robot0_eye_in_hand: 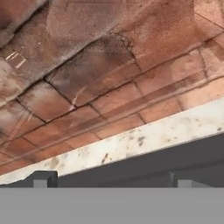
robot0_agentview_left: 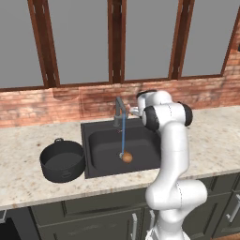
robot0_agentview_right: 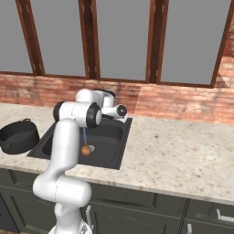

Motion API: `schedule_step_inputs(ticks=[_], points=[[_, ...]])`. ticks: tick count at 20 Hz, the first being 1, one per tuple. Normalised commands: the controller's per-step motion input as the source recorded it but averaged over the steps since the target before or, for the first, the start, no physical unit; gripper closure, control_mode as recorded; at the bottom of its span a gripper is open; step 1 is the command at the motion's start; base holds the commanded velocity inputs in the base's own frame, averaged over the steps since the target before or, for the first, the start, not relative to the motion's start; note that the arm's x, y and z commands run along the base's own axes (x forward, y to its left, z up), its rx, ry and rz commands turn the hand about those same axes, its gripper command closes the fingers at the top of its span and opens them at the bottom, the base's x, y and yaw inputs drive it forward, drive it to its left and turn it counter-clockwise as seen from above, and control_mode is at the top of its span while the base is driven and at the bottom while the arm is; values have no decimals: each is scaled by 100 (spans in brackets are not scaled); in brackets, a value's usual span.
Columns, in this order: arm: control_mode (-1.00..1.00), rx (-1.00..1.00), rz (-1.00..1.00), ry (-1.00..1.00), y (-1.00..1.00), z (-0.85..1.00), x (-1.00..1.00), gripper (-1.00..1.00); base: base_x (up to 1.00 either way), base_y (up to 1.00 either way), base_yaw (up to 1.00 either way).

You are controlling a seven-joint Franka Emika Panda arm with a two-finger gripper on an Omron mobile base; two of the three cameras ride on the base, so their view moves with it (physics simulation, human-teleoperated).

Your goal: Dump the onion from the pot into the sink. Then turn on the water and wash the onion. Then turn off the water and put the onion back in the pot.

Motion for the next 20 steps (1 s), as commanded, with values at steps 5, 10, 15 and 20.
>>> schedule_step_inputs(ticks=[5,10,15,20], points=[[-100,0,0,0,9,-8,33,-100,0,0,0],[-100,0,0,1,7,-5,33,-100,0,0,0],[-100,0,0,2,11,-8,23,-100,0,0,0],[-100,0,0,3,40,-5,17,-100,0,0,0]])
